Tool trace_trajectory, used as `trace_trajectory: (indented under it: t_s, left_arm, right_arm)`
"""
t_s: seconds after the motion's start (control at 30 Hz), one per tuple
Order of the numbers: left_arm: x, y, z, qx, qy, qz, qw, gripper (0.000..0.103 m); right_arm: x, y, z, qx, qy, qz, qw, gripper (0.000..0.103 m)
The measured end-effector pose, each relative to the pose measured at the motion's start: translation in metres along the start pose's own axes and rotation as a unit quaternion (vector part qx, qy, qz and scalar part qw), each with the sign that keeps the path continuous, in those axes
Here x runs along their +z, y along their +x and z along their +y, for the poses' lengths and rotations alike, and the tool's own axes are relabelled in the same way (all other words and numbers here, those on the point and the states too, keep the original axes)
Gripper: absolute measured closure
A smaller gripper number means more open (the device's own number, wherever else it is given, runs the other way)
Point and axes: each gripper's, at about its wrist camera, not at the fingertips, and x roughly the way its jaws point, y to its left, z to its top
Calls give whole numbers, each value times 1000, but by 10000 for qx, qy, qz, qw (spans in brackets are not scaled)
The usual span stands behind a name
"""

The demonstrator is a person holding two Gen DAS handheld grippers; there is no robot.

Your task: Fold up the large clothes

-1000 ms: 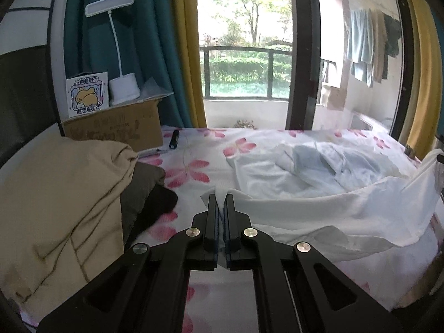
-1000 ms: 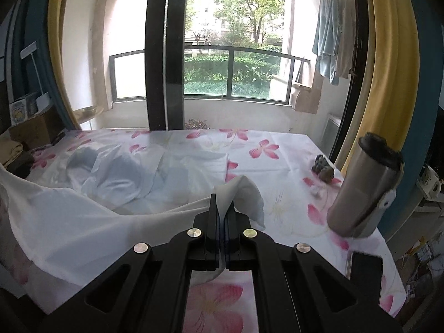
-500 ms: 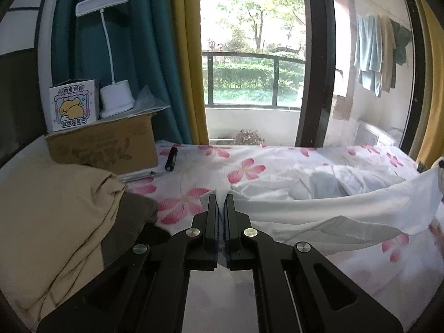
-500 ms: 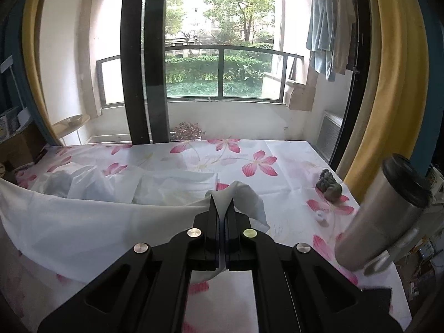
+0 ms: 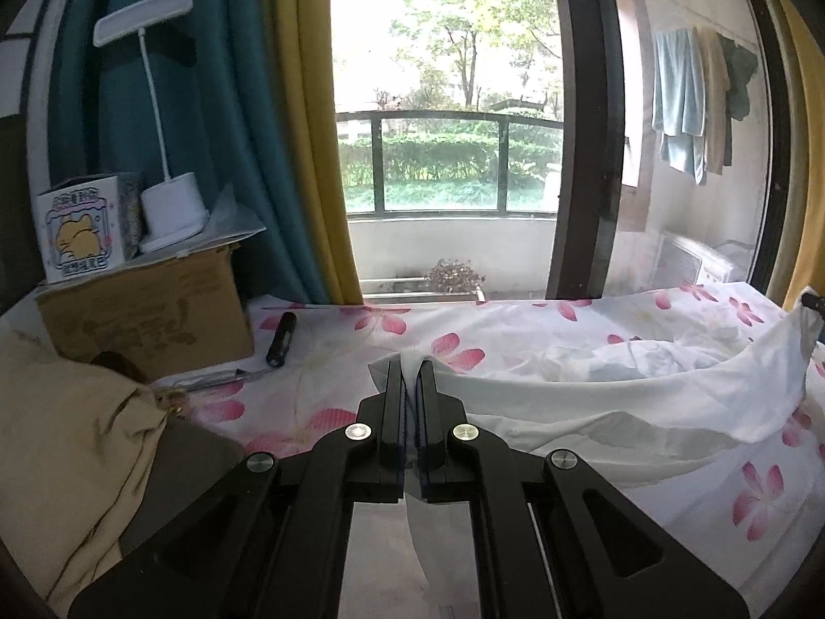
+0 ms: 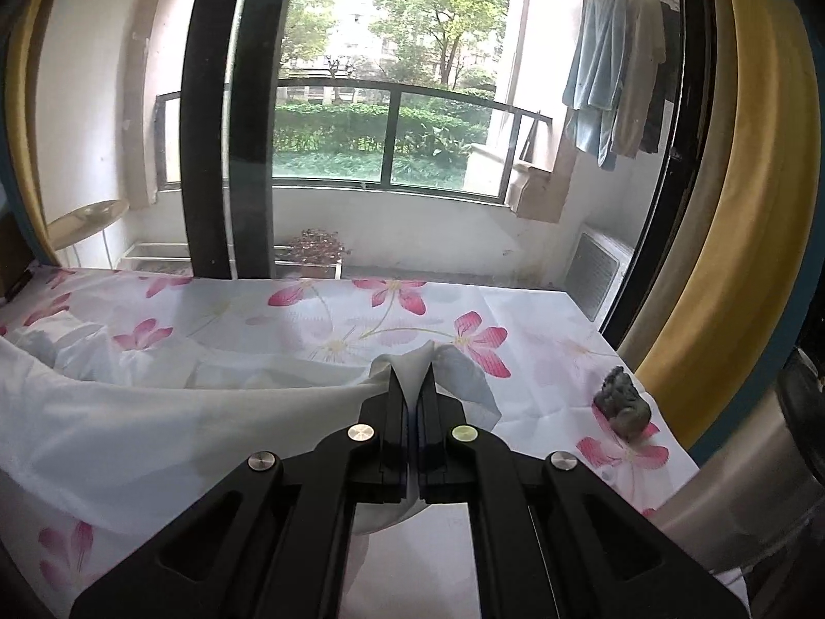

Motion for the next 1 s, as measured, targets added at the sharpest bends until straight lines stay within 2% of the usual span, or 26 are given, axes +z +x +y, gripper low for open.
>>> trace_trajectory:
  t_s: [0.43,1.0]
  left_arm:
    - [18,60,13,-51,-308,353,9989,99]
    - [2,124,26,155,-744,934,9927,99]
  right_arm:
    - [13,49,1,139,279,271,9991,101]
    - [13,105,9,155,268,766,9966,101]
